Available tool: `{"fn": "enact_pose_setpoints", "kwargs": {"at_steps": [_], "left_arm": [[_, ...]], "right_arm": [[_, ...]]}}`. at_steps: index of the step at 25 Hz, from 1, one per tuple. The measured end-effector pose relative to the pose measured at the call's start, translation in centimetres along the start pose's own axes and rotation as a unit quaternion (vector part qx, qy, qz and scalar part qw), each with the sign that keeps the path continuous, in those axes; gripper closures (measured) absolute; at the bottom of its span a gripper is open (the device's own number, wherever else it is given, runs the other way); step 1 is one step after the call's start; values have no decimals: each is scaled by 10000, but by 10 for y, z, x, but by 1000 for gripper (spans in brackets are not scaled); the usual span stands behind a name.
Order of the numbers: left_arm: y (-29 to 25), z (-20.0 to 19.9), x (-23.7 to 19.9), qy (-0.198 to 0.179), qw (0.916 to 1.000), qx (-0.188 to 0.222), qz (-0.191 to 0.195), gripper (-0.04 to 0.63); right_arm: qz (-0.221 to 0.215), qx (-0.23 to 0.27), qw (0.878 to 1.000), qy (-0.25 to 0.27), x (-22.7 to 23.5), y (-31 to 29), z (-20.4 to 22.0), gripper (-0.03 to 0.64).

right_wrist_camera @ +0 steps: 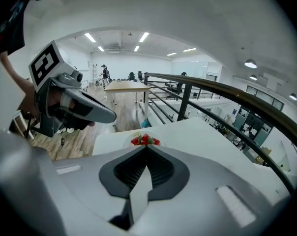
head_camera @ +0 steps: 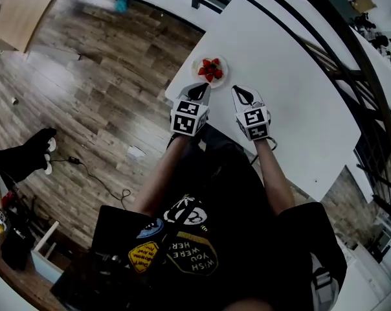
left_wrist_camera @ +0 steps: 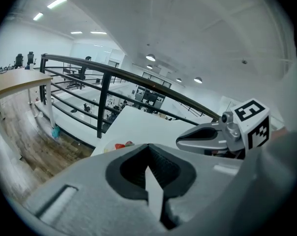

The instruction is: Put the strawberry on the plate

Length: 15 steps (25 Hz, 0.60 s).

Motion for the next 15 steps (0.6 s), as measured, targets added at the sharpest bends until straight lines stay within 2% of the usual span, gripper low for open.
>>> {"fn": "enact_pose_setpoints", "kwargs": {"at_steps": [5,10,15], "left_arm": [[24,-18,26,-93,9993,328,-126,595],[36,-21,48,-102,9981,482,-360,595],[52,-27,99,-150,9954,791,-524,595]], "right_arm": [[14,406,9989,-241,2,33,-15,614],[-302,797,9958,-334,3,55,-28,614],[-613,1231,9898,-366,7,104,-39,614]]}}
Point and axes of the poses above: the fingertips, and each gripper's own axes: y backward along the fingers, x to its right, z out of its underside, the point moved 2 cm from there along y, backward along the fingers, and after that the axes turned 2 degrees about x, right-handed, at the moved point
